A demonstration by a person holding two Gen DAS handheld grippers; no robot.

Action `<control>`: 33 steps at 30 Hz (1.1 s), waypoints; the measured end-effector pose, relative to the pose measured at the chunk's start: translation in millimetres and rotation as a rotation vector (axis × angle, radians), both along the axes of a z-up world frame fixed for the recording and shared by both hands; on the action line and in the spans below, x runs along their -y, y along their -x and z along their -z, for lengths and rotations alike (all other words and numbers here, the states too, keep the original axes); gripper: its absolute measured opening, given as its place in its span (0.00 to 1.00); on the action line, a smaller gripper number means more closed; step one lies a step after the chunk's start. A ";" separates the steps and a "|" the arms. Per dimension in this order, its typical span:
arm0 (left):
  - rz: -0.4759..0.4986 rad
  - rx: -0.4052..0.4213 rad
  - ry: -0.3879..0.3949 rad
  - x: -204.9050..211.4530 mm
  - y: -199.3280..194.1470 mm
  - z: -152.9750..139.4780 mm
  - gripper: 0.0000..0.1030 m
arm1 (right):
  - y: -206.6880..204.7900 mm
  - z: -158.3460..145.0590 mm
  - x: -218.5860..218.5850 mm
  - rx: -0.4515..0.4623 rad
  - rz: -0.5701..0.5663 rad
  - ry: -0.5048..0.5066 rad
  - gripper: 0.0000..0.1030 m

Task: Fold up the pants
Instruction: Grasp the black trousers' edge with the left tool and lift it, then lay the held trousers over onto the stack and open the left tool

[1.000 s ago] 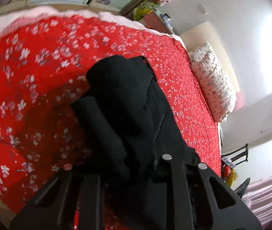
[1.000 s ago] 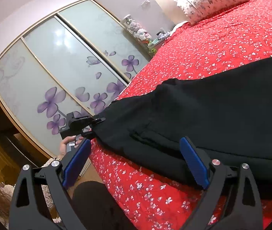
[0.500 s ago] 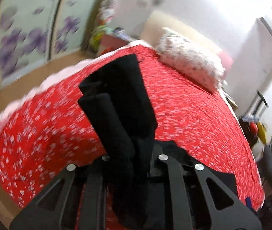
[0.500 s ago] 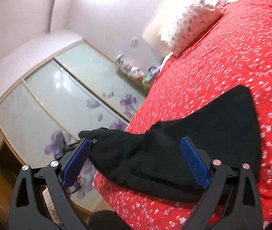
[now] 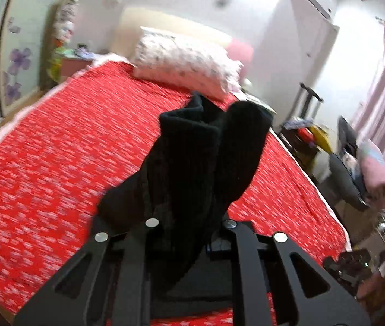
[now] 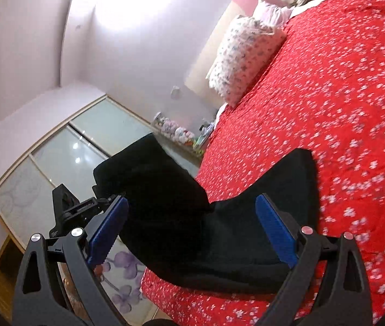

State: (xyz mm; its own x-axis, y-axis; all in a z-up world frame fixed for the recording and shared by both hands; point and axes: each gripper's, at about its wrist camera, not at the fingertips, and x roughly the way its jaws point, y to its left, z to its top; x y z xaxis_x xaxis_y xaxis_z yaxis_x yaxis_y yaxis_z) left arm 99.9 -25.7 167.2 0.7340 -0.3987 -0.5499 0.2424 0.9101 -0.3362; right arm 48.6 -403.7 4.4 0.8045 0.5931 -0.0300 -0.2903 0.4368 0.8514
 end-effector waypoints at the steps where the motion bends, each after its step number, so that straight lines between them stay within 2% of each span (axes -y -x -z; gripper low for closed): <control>1: 0.030 -0.019 -0.010 19.7 -0.3 10.1 0.12 | 0.5 1.7 4.2 -0.006 0.012 -0.007 0.94; 4: 0.079 -0.073 -0.037 53.9 2.8 47.2 0.12 | 2.1 5.6 13.7 -0.020 0.045 -0.019 0.94; 8: 0.123 -0.231 -0.106 87.4 -1.0 117.0 0.12 | 2.5 5.9 19.7 -0.034 0.072 -0.014 0.96; 10: 0.121 -0.253 -0.131 95.3 -0.6 135.9 0.12 | 5.0 6.1 23.0 -0.036 0.083 -0.017 0.96; 12: 0.104 -0.223 -0.143 97.0 1.5 131.2 0.12 | 7.5 6.8 28.2 -0.036 0.103 -0.021 0.96; 15: 0.084 -0.162 -0.115 105.0 7.7 107.4 0.12 | 8.0 10.3 36.1 -0.039 0.135 -0.039 0.96; 18: 0.126 -0.100 -0.137 125.1 22.5 97.5 0.12 | 7.1 15.7 41.9 -0.055 0.161 -0.063 0.96; 21: 0.189 -0.116 -0.200 150.4 32.5 118.1 0.12 | 4.4 18.7 44.9 -0.070 0.178 -0.077 0.96; 23: 0.204 -0.150 -0.262 165.1 35.5 143.5 0.13 | 4.4 19.9 46.3 -0.075 0.191 -0.074 0.96; 25: 0.205 -0.119 -0.306 171.0 42.6 158.4 0.14 | 5.6 19.4 47.5 -0.075 0.198 -0.067 0.96; 27: 0.199 -0.075 -0.352 175.6 49.5 158.6 0.16 | 9.0 19.2 48.8 -0.073 0.204 -0.061 0.96; 29: 0.202 -0.070 -0.396 178.6 52.0 158.1 0.19 | 9.2 19.6 50.0 -0.070 0.202 -0.059 0.96; 31: 0.205 -0.065 -0.411 177.6 55.2 155.8 0.23 | 8.1 19.9 49.5 -0.069 0.197 -0.056 0.96; 33: 0.210 -0.057 -0.389 173.5 63.1 153.1 0.29 | 7.5 19.1 47.8 -0.063 0.190 -0.045 0.96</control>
